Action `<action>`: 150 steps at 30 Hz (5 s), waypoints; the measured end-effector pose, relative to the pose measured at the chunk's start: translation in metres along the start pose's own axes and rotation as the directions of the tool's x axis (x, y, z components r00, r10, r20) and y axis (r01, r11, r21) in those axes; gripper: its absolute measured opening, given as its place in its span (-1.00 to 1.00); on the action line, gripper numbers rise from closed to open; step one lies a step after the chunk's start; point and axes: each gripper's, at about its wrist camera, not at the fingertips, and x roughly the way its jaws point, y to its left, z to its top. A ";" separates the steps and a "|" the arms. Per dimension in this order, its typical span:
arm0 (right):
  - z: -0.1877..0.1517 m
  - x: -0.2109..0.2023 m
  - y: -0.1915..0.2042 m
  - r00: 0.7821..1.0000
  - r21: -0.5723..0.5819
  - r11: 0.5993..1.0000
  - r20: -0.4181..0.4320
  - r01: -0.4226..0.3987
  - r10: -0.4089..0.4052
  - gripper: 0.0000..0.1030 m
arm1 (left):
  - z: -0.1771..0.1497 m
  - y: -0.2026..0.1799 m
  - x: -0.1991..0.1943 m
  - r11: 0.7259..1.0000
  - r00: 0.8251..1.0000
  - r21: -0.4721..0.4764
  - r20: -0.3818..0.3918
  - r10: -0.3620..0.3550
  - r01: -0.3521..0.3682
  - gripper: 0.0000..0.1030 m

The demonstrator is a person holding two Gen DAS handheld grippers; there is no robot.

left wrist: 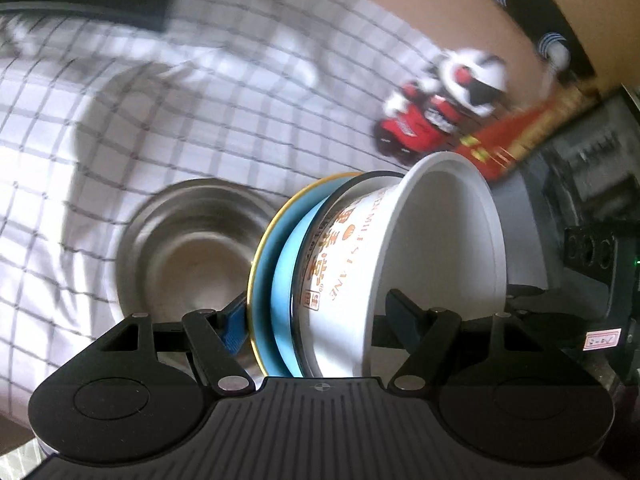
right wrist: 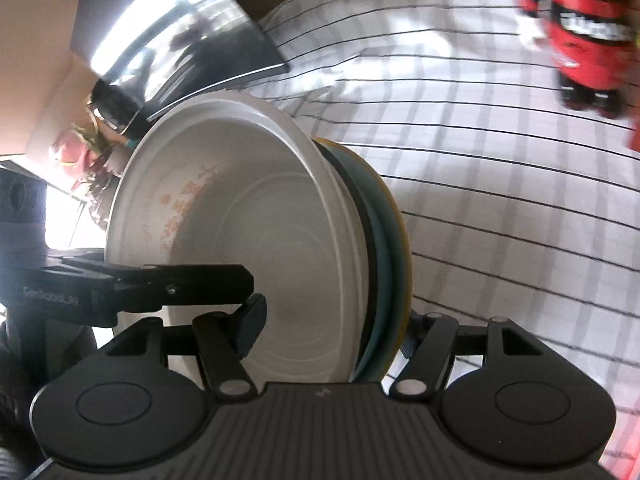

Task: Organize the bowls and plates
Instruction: 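Lift the bowl stack with both tools and lower it into the steel bowl, then open both tools and withdraw them from the nested bowls, then grasp one end of the red-rimmed white tray with the left tool while the right tool grips the other end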

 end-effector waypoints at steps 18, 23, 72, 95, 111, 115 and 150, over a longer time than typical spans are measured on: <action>0.042 0.115 0.004 0.982 0.073 0.996 -0.187 0.046 -0.032 0.27 | 0.022 0.093 0.037 0.991 0.990 -0.130 -0.138 0.018 -0.036 0.24; 0.050 0.112 0.017 0.979 0.025 0.995 -0.184 0.093 -0.087 0.22 | 0.023 0.105 0.038 0.986 0.987 -0.160 -0.162 0.017 -0.043 0.11; 0.064 0.049 0.052 0.996 -0.143 0.986 -0.013 0.083 -0.086 0.15 | 0.023 0.094 -0.013 0.968 1.000 -0.250 -0.012 0.027 -0.029 -0.23; 0.032 -0.002 0.056 0.952 -0.216 0.941 0.223 0.260 -0.212 0.15 | 0.015 0.055 -0.060 0.969 0.957 -0.147 0.186 0.222 -0.196 -0.25; -0.174 -0.146 -0.062 0.734 -0.050 0.791 0.411 0.610 -0.541 0.15 | -0.073 -0.156 0.102 0.968 0.991 0.220 -0.072 -0.109 0.123 -0.25; -0.216 -0.173 -0.110 0.658 0.098 0.729 0.363 0.677 -0.659 0.15 | -0.101 -0.196 0.159 0.955 0.970 0.238 -0.208 -0.128 0.177 -0.25; -0.160 -0.075 -0.116 0.913 -0.007 0.928 0.184 0.371 -0.364 -0.34 | -0.107 -0.134 0.115 0.931 0.989 0.335 0.087 0.121 -0.143 -0.56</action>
